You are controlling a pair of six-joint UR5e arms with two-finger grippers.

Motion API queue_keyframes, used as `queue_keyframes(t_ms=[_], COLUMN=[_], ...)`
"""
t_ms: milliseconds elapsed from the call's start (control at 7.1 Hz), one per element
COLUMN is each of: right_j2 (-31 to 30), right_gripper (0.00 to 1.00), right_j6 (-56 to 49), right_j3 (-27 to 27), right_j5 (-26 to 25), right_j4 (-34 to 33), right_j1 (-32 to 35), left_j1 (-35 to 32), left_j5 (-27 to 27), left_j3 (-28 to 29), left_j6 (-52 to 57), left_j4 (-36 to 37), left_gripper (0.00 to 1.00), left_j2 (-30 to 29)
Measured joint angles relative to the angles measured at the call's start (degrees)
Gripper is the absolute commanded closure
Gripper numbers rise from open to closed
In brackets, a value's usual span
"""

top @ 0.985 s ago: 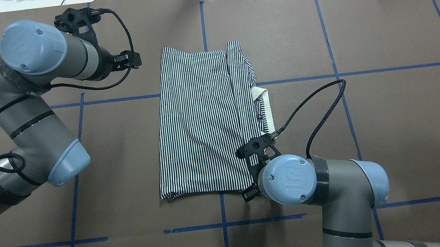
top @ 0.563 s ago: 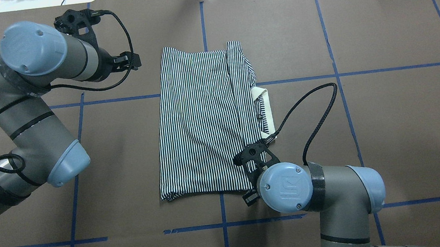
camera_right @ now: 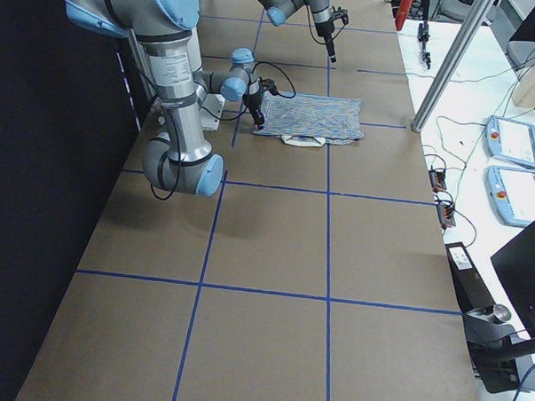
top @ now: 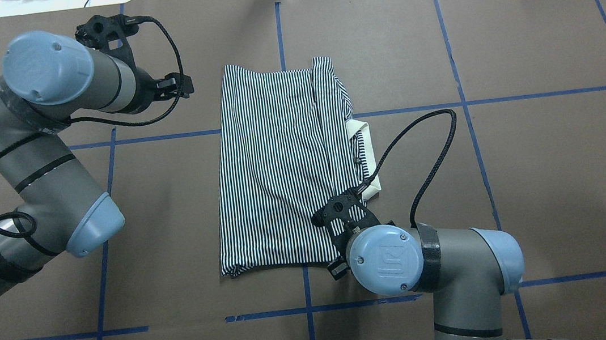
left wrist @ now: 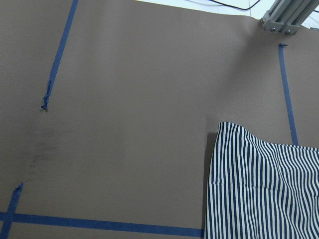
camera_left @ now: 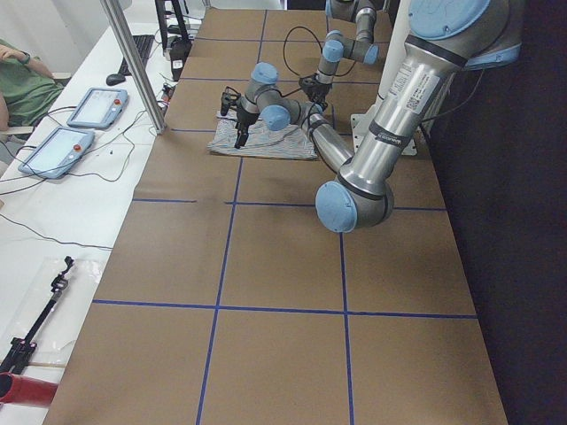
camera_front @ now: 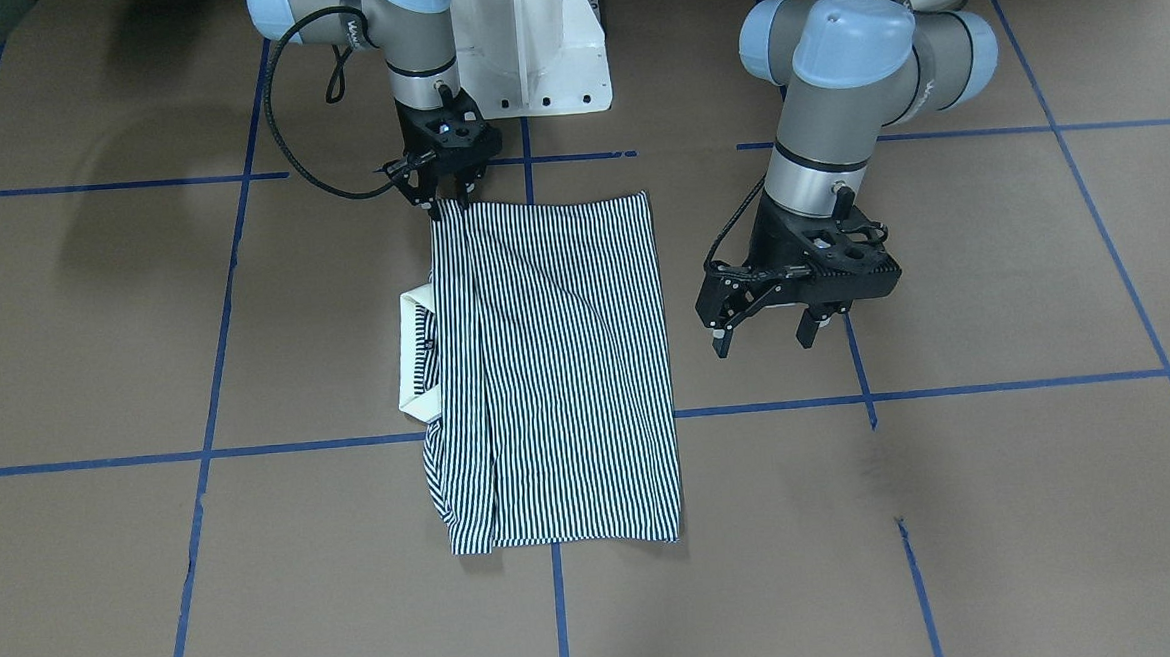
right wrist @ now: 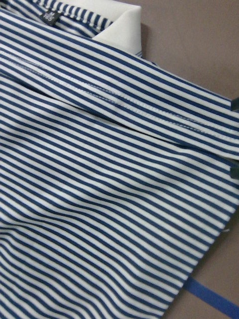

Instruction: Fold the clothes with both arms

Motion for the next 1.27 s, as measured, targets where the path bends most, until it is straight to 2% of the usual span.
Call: queue_keyframes(t_ms=[141, 704, 845, 985, 1126, 1267], right_j2=[0.24, 0.43, 0.52, 0.68, 0.82, 0.83], right_gripper=[0.64, 0.64, 0.74, 0.96, 1.00, 1.00], right_j6=[-0.02, -0.04, -0.02, 0.01, 0.02, -0.01], right_j3=[-0.13, -0.96, -0.99, -1.02, -1.06, -1.07], right_j5=[-0.07, -0.48, -0.50, -0.53, -0.65, -0.86], right_j4=[0.00, 0.00, 0.00, 0.00, -0.02, -0.06], right_j1=[0.00, -0.57, -0.69, -0.80, -0.82, -0.73], left_j1=[0.05, 0.11, 0.12, 0.12, 0.12, 0.15], left_j5=[0.02, 0.09, 0.09, 0.09, 0.09, 0.09], left_j3=[0.25, 1.08, 1.07, 1.03, 1.00, 0.98], left_j6=[0.00, 0.00, 0.00, 0.00, -0.02, -0.12], left_j4=[-0.23, -0.55, -0.54, -0.51, -0.50, -0.55], left_gripper=[0.00, 0.00, 0.00, 0.00, 0.00, 0.00], left_j2=[0.00, 0.13, 0.20, 0.23, 0.24, 0.19])
